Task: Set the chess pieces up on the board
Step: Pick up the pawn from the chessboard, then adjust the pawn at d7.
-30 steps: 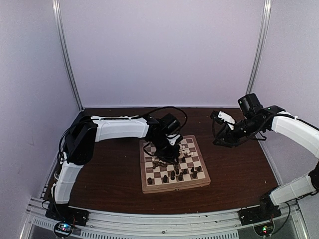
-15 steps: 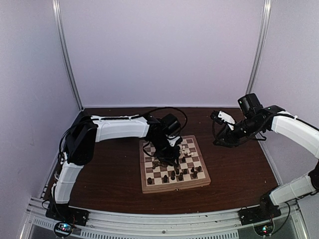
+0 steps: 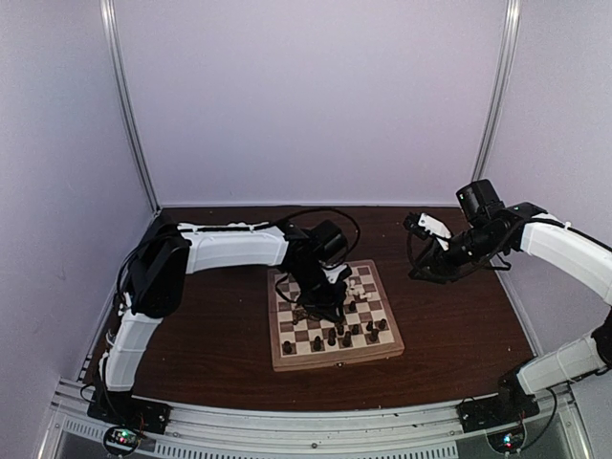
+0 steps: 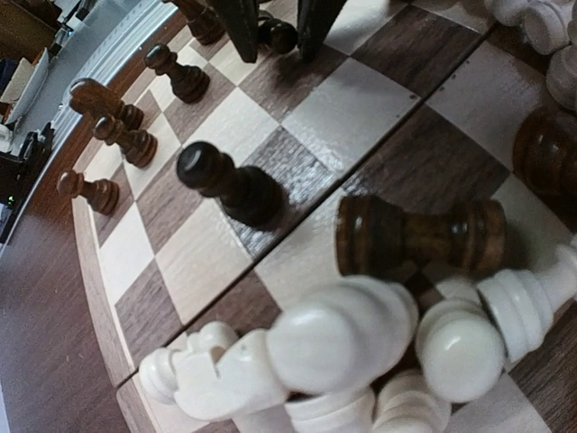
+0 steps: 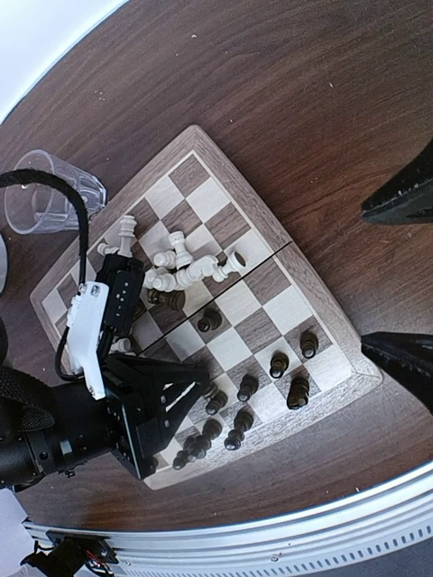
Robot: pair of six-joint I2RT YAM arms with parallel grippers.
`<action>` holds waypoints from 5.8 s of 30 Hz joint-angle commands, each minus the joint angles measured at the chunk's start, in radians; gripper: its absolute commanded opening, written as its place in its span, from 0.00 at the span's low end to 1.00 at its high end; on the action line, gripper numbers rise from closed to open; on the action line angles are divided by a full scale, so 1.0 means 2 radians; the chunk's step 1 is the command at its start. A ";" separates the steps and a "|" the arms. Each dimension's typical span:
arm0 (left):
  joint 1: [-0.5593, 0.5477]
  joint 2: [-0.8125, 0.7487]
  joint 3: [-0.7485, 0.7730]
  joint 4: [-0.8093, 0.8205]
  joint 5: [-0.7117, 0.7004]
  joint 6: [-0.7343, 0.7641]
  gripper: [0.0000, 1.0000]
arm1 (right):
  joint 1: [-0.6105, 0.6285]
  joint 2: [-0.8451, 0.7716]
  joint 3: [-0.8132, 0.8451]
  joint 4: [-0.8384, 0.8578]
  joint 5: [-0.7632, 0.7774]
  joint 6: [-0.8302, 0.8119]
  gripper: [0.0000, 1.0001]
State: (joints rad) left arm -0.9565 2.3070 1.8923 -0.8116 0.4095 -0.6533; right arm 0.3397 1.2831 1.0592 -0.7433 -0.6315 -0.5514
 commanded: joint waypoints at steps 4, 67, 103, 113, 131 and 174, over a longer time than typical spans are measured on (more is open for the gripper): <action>0.007 0.017 0.000 0.040 0.004 -0.017 0.10 | -0.004 -0.009 -0.006 0.003 0.000 -0.003 0.43; 0.214 -0.328 -0.259 0.175 -0.029 0.052 0.00 | 0.223 0.353 0.286 -0.151 0.075 -0.051 0.35; 0.214 -0.323 -0.257 0.168 -0.009 0.054 0.00 | 0.243 0.411 0.331 -0.166 0.092 -0.035 0.32; 0.214 -0.321 -0.257 0.167 -0.005 0.054 0.00 | 0.244 0.419 0.335 -0.166 0.094 -0.033 0.26; 0.214 -0.317 -0.256 0.165 -0.005 0.055 0.00 | 0.245 0.381 0.296 -0.156 0.114 -0.039 0.08; 0.214 -0.312 -0.254 0.163 0.002 0.056 0.00 | 0.250 0.371 0.272 -0.155 0.094 -0.042 0.14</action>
State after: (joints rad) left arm -0.5262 1.6775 1.3689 -0.5026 0.4004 -0.5549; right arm 0.8318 2.0476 1.6051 -1.0439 -0.4294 -0.6289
